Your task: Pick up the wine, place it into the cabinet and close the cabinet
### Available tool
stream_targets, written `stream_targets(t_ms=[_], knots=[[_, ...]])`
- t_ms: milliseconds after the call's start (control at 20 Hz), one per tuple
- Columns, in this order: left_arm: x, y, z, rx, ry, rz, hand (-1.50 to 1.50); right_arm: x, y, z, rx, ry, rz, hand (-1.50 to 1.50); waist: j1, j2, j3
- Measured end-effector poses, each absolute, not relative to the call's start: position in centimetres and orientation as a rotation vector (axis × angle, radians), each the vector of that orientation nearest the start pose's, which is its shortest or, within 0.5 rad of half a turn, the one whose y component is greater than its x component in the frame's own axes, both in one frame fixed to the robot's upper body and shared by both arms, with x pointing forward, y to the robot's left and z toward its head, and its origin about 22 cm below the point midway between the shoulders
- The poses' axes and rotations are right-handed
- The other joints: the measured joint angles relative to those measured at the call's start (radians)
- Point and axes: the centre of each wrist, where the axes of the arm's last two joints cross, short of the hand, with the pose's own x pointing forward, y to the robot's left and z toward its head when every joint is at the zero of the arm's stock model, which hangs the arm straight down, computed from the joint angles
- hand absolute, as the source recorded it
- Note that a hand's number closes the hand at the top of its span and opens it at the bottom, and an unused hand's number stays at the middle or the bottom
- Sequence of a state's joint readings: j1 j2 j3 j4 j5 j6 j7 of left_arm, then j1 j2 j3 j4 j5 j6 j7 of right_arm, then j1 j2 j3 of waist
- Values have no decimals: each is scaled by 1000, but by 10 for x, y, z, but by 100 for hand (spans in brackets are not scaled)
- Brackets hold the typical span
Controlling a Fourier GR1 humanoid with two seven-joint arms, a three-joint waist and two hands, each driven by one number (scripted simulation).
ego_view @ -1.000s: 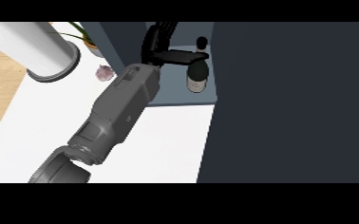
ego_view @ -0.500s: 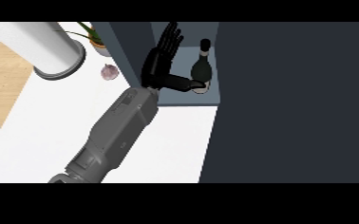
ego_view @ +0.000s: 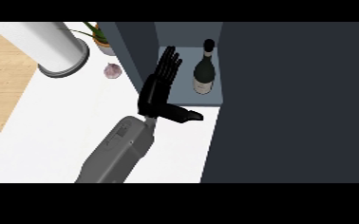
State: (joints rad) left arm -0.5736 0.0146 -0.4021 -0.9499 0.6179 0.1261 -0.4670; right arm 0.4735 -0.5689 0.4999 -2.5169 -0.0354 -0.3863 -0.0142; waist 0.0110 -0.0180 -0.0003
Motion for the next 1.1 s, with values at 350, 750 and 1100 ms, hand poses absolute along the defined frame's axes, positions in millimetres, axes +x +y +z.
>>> stream_targets(t_ms=[350, 750, 1100], knots=[[286, 116, -13, -568, -1710, 89, -150, 87, -215, 144, 46, -1908, 240, -150, -2, 5, 0], [247, 161, -16, -578, -1718, 150, -150, 87, -216, 145, 89, -1887, 367, -150, -10, 10, 0], [235, 204, -16, -519, -1775, 159, -150, 80, -214, 140, 243, -1824, 540, 150, -13, 12, 0]])
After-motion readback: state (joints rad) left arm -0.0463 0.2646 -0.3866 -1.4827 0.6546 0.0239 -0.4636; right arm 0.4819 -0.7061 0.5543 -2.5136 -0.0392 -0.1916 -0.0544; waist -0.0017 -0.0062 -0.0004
